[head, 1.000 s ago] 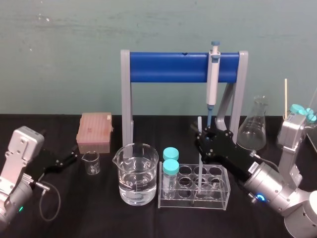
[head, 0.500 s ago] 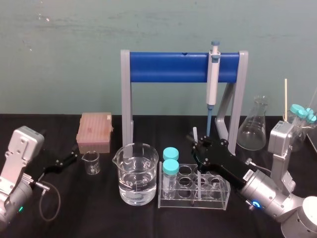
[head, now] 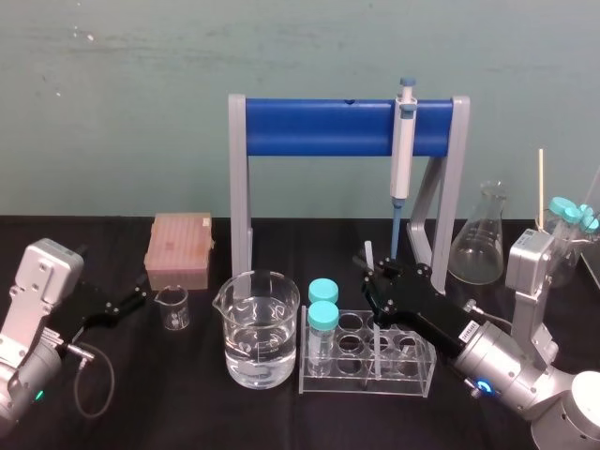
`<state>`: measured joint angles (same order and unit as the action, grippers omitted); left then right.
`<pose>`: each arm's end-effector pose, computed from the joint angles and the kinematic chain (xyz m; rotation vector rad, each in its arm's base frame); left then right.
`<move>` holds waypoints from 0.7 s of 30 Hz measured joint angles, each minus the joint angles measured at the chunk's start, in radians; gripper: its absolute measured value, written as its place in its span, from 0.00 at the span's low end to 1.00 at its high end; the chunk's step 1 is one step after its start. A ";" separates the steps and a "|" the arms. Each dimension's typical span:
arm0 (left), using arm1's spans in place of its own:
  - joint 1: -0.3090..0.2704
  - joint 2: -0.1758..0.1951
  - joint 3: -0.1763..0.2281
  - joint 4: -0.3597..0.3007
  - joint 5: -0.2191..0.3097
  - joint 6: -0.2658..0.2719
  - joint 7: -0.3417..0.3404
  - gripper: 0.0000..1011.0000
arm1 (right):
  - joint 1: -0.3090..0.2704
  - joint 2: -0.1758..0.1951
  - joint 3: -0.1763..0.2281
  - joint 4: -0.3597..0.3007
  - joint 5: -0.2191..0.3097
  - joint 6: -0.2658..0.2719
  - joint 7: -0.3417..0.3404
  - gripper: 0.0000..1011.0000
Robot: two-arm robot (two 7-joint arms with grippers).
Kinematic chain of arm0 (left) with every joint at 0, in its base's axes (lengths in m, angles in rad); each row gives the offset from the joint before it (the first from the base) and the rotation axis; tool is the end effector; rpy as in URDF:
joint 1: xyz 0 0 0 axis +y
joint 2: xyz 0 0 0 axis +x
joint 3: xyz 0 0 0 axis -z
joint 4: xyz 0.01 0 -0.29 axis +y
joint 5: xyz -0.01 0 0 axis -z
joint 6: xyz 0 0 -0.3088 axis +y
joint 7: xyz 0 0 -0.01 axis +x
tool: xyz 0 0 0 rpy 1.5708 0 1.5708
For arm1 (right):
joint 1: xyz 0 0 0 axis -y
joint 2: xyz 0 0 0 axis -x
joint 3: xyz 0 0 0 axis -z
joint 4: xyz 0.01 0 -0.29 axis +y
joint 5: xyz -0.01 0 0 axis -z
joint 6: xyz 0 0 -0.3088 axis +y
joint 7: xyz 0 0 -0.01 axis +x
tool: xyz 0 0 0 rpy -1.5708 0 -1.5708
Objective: Pick up the stirring rod with one hand, then place it down.
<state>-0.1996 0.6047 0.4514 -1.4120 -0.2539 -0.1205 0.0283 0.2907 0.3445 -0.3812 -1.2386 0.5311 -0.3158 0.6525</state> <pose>0.3581 0.0827 -0.3022 0.3044 -0.2851 1.2480 0.3940 -0.0287 -0.3158 0.1767 -0.0790 -0.7156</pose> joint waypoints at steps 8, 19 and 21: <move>0.000 0.000 0.000 0.000 0.000 0.000 0.000 0.99 | 0.000 0.001 0.001 -0.001 0.001 0.001 0.000 0.30; 0.000 0.000 0.000 0.000 0.000 0.000 0.000 0.99 | 0.000 0.001 0.001 -0.002 0.002 0.001 0.000 0.64; 0.000 0.000 0.000 0.000 0.000 0.000 0.000 0.99 | 0.000 0.001 0.001 -0.002 0.002 0.001 0.001 0.72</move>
<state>-0.1996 0.6047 0.4514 -1.4120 -0.2539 -0.1205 0.0283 0.2907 0.3457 -0.3798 -1.2404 0.5334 -0.3146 0.6530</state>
